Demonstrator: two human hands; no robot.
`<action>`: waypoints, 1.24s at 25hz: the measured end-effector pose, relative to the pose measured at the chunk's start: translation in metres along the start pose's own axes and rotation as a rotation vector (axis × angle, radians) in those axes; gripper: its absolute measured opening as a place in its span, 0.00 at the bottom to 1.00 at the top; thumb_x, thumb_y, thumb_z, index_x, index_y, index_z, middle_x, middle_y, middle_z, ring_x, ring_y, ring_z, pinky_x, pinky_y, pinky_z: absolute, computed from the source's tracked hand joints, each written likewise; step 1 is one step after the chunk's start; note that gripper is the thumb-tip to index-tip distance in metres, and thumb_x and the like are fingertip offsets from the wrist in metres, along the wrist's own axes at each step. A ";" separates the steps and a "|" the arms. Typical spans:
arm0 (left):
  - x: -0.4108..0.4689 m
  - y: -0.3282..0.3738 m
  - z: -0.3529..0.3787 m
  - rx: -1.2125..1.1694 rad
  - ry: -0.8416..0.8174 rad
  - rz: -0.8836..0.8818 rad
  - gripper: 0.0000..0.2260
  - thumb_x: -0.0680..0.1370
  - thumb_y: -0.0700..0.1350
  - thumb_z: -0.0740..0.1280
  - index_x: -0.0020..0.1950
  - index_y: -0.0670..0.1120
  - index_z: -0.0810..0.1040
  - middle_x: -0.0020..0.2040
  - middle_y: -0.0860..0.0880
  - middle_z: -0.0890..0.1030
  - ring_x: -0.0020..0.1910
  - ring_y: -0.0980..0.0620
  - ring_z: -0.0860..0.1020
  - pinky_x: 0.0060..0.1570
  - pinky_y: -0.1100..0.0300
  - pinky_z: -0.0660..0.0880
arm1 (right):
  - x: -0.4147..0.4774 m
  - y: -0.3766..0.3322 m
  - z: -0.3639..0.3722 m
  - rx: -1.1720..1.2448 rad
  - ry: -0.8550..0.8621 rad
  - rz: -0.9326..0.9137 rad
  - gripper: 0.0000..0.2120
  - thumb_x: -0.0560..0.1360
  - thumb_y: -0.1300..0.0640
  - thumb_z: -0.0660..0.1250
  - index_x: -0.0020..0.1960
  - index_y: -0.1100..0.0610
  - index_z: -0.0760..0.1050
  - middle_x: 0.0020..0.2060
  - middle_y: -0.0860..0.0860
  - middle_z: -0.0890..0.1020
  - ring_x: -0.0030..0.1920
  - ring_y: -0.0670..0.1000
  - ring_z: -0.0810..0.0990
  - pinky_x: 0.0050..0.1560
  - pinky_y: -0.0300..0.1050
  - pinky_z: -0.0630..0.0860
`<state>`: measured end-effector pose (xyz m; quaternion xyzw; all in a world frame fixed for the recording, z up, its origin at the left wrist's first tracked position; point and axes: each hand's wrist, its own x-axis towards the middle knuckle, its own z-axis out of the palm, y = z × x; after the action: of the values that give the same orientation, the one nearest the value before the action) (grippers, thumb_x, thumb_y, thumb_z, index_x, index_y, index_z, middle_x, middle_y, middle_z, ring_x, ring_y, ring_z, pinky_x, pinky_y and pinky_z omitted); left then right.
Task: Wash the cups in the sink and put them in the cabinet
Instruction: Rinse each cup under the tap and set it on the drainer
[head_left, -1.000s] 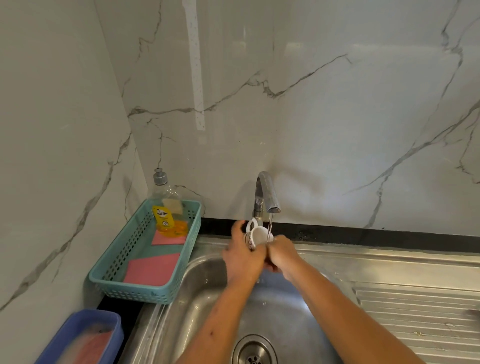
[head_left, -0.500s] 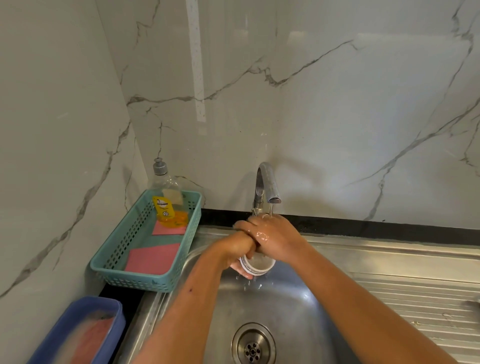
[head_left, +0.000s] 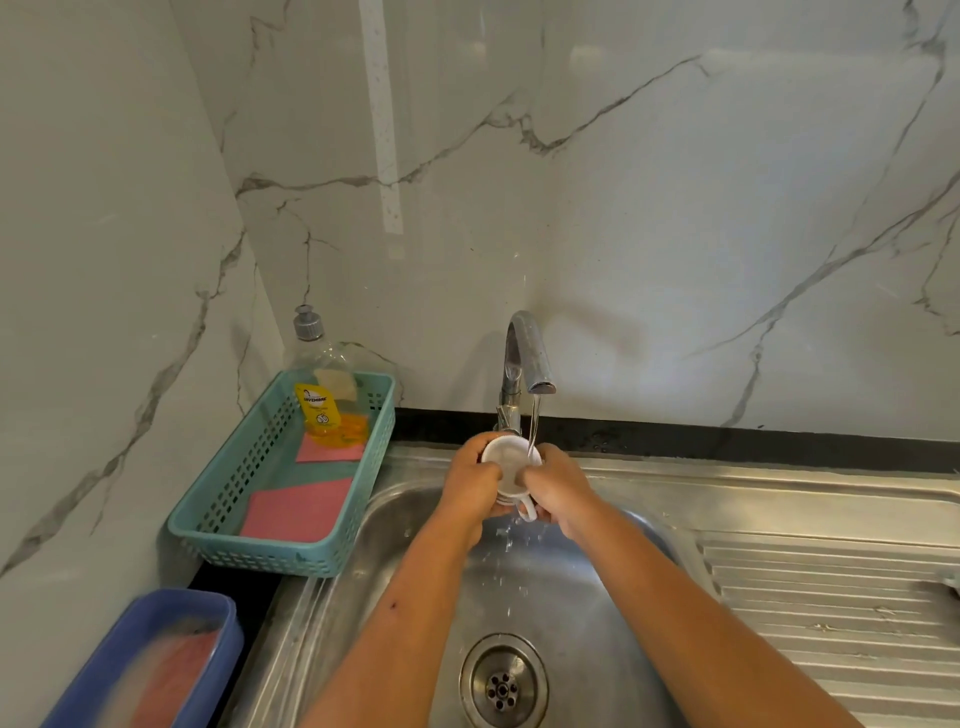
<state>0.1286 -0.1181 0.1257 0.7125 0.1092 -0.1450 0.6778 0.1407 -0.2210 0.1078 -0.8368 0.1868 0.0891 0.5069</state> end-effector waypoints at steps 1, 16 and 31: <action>0.000 0.000 0.001 -0.005 0.015 -0.024 0.20 0.76 0.31 0.56 0.61 0.50 0.74 0.58 0.45 0.75 0.56 0.43 0.74 0.43 0.53 0.81 | -0.003 0.001 0.000 -0.125 0.035 -0.087 0.16 0.73 0.64 0.64 0.60 0.58 0.70 0.51 0.56 0.79 0.49 0.57 0.80 0.46 0.49 0.79; 0.017 0.004 -0.019 0.484 -0.113 0.260 0.19 0.73 0.29 0.59 0.53 0.48 0.81 0.54 0.48 0.81 0.54 0.49 0.77 0.47 0.59 0.75 | 0.004 0.041 -0.023 -1.319 0.141 -1.392 0.24 0.65 0.49 0.74 0.60 0.47 0.75 0.58 0.45 0.80 0.59 0.50 0.78 0.57 0.50 0.76; 0.006 -0.024 -0.004 -0.099 -0.141 0.236 0.06 0.79 0.47 0.65 0.51 0.46 0.77 0.44 0.48 0.80 0.44 0.51 0.79 0.40 0.61 0.75 | -0.033 0.026 0.001 0.369 -0.007 -0.389 0.05 0.75 0.62 0.67 0.45 0.53 0.78 0.36 0.47 0.82 0.39 0.47 0.81 0.40 0.39 0.76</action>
<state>0.1258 -0.1125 0.1008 0.6740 -0.0164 -0.1083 0.7306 0.1006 -0.2236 0.0974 -0.7502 0.0336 -0.0426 0.6590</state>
